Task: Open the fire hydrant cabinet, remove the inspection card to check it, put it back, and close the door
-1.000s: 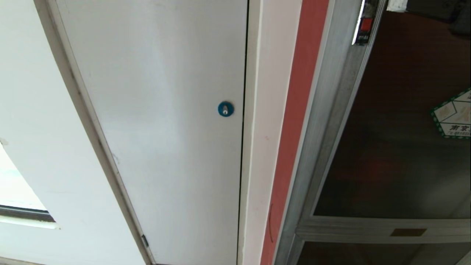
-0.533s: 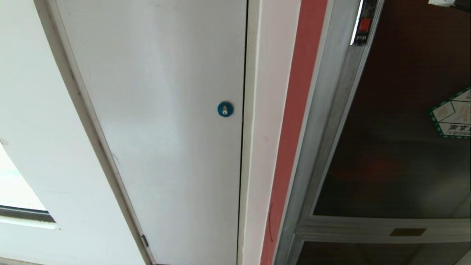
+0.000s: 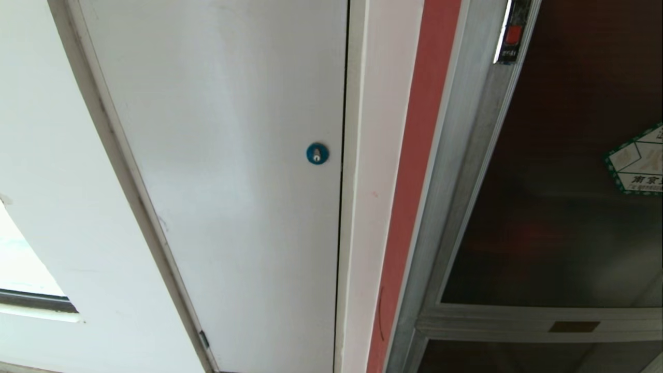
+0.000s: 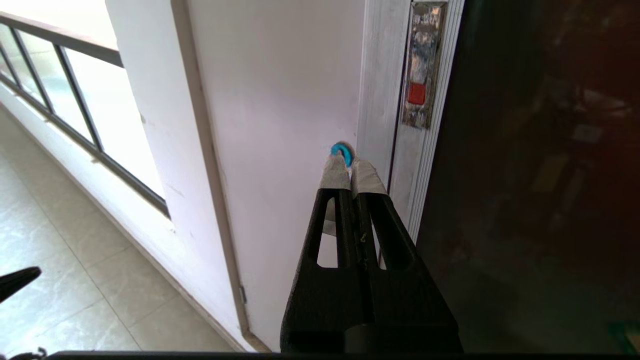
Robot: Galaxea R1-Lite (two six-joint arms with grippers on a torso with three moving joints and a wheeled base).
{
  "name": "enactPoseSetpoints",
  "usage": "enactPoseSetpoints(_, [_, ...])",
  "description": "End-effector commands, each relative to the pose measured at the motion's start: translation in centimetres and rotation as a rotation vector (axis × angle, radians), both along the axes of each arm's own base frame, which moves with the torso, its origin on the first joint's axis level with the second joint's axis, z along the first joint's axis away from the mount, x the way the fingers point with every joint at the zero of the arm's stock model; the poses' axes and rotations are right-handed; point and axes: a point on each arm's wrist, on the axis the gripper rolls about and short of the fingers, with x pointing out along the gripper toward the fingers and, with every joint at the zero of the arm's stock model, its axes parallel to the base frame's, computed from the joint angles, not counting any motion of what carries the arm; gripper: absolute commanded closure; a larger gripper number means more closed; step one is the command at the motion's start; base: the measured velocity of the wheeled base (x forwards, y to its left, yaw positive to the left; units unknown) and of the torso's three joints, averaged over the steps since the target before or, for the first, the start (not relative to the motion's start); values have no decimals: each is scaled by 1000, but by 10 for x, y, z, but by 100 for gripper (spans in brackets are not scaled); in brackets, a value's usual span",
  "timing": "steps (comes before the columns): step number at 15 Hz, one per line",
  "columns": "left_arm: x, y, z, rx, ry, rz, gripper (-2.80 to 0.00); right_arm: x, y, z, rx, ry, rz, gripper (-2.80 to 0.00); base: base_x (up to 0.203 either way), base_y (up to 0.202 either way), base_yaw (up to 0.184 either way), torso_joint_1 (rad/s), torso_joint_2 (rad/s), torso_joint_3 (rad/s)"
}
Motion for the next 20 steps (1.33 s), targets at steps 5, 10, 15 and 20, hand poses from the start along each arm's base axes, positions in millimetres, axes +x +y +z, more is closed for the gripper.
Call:
enactPoseSetpoints(5, [1, 0, -3, 0, 12, 0, 0, -88, -20, -39, 2, -5, -7, 0, 0, 0, 0, 0, 0, 0])
enactPoseSetpoints(10, [1, 0, -3, 0, 12, 0, 0, -102, -25, -69, 1, 30, -69, 0, 0, 0, 0, 0, 0, 0])
enactPoseSetpoints(15, [1, 0, -3, 0, 12, 0, 0, -119, -23, -100, 0, 32, -205, 0, 0, 0, 0, 0, 0, 0])
enactPoseSetpoints(20, [1, 0, -3, 0, 12, 1, 0, -134, -23, -140, 0, 33, -236, 0, 0, 0, 0, 0, 0, 0])
